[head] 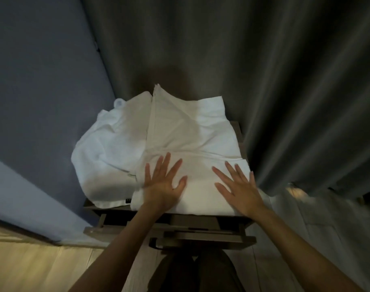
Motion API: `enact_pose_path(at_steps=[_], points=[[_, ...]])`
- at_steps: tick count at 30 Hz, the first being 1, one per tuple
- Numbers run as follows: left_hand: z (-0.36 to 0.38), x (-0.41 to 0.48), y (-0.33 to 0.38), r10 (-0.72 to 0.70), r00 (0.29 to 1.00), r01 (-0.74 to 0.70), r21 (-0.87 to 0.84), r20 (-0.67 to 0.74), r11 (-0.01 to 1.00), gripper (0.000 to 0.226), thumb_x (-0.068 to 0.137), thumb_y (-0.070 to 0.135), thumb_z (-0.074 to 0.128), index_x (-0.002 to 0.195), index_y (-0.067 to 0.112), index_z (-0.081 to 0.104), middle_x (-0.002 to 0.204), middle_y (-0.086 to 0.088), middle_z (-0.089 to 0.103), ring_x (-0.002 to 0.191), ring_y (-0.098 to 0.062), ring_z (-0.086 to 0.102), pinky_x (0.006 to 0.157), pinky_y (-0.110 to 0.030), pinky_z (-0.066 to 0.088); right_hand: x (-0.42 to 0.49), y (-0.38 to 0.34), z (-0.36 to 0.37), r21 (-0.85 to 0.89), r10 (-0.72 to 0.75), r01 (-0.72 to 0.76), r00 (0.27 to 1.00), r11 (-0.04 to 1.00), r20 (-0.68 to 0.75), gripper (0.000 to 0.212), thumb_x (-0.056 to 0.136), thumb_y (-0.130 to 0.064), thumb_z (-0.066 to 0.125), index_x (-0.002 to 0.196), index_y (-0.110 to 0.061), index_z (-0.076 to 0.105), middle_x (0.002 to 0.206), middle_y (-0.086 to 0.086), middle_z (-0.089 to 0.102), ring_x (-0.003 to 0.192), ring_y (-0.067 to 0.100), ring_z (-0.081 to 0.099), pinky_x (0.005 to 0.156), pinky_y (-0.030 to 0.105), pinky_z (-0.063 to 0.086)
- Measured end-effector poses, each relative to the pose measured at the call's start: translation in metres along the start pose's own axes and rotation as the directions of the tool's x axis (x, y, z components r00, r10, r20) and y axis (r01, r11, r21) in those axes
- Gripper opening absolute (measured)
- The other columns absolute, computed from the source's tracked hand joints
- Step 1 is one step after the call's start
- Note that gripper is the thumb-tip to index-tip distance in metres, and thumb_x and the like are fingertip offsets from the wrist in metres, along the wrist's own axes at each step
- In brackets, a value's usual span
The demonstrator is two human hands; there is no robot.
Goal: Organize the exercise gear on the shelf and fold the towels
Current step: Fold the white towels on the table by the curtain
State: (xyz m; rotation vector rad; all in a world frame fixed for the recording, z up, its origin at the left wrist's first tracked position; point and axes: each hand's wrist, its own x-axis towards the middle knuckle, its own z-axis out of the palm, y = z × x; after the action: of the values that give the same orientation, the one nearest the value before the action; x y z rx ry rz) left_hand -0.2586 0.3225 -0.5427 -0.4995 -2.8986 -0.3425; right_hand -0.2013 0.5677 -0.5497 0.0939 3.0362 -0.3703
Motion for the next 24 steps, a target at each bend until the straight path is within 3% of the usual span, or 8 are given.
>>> enact_pose_path(at_steps=[3,7,11,13,15,17,21,24], points=[[-0.004,-0.002,0.003,-0.069,0.997,0.069,0.009,0.024,0.998,0.061,0.09,0.066,0.024,0.145,0.047,0.006,0.157,-0.002,-0.015,0.145,-0.014,-0.015,0.116,-0.04,-0.016,-0.005,0.006,0.0,0.026,0.018,-0.018,1.0,0.999,0.006,0.052,0.083,-0.075,0.0,0.133,-0.068,-0.017,0.16,-0.011,-0.009,0.147,0.016,-0.01,0.112,0.049,-0.014],[-0.009,-0.008,-0.006,0.0,0.975,0.014,-0.06,0.221,0.998,0.079,0.084,0.076,0.028,0.147,0.043,-0.008,0.154,-0.012,-0.028,0.143,-0.024,-0.025,0.116,-0.047,-0.014,-0.026,0.007,-0.002,-0.01,-0.047,0.047,0.999,0.999,-0.02,0.063,0.082,-0.079,0.0,0.139,-0.059,-0.02,0.159,-0.009,-0.015,0.146,0.018,-0.017,0.11,0.05,-0.016],[-0.019,-0.033,-0.029,0.213,0.933,-0.247,0.087,0.29,0.965,0.106,0.069,0.086,0.035,0.148,0.032,-0.011,0.152,-0.027,-0.017,0.143,-0.043,-0.011,0.114,-0.056,-0.002,-0.056,0.018,-0.003,-0.128,-0.208,0.212,0.977,0.969,0.04,0.093,0.079,-0.078,0.042,0.144,-0.05,-0.019,0.158,-0.006,-0.021,0.145,0.02,-0.019,0.114,0.053,-0.01],[-0.024,-0.044,-0.041,0.27,0.913,-0.316,0.112,0.305,0.942,0.105,0.076,0.069,0.057,0.149,0.032,-0.009,0.153,-0.026,-0.012,0.144,-0.042,-0.006,0.116,-0.053,0.001,-0.066,0.024,-0.007,-0.143,-0.215,0.219,0.976,0.965,0.045,0.101,0.083,-0.052,0.063,0.143,-0.051,-0.017,0.16,-0.003,-0.01,0.147,0.019,-0.009,0.117,0.044,-0.002],[-0.03,-0.051,-0.047,0.303,0.925,-0.324,0.061,0.227,0.944,0.09,0.082,0.039,0.07,0.149,0.029,0.011,0.153,-0.028,0.009,0.142,-0.044,0.016,0.116,-0.052,0.015,-0.069,0.025,-0.011,-0.138,-0.199,0.203,0.979,0.97,0.039,0.101,0.087,-0.029,0.065,0.143,-0.052,-0.016,0.161,0.0,0.003,0.148,0.02,0.004,0.119,0.038,0.009],[-0.036,-0.054,-0.049,0.329,0.934,-0.334,0.011,0.137,0.943,0.081,0.079,0.023,0.076,0.146,0.023,0.03,0.147,-0.029,0.029,0.133,-0.047,0.035,0.11,-0.055,0.03,-0.068,0.021,-0.017,-0.129,-0.189,0.196,0.98,0.972,0.069,0.101,0.087,-0.02,0.064,0.142,-0.054,-0.015,0.16,0.002,0.007,0.147,0.022,0.012,0.117,0.036,0.017],[-0.043,-0.054,-0.054,0.255,0.921,-0.291,0.085,0.296,0.953,0.073,0.098,0.027,0.048,0.147,0.036,-0.006,0.159,-0.015,0.008,0.146,-0.028,0.017,0.117,-0.035,0.019,-0.063,0.012,-0.035,-0.081,-0.136,0.147,0.983,0.986,0.126,0.09,0.089,-0.017,0.06,0.145,-0.054,-0.001,0.157,0.002,0.021,0.141,0.023,0.029,0.111,0.034,0.031],[-0.052,-0.052,-0.047,0.209,0.933,-0.249,0.106,0.293,0.963,0.067,0.101,0.018,0.038,0.148,0.041,-0.003,0.159,-0.009,0.015,0.143,-0.024,0.025,0.114,-0.033,0.027,-0.062,0.003,-0.048,-0.096,-0.122,0.129,0.99,0.987,0.077,0.077,0.088,-0.018,0.057,0.147,-0.046,0.017,0.147,0.001,0.037,0.132,0.022,0.038,0.105,0.035,0.039]])
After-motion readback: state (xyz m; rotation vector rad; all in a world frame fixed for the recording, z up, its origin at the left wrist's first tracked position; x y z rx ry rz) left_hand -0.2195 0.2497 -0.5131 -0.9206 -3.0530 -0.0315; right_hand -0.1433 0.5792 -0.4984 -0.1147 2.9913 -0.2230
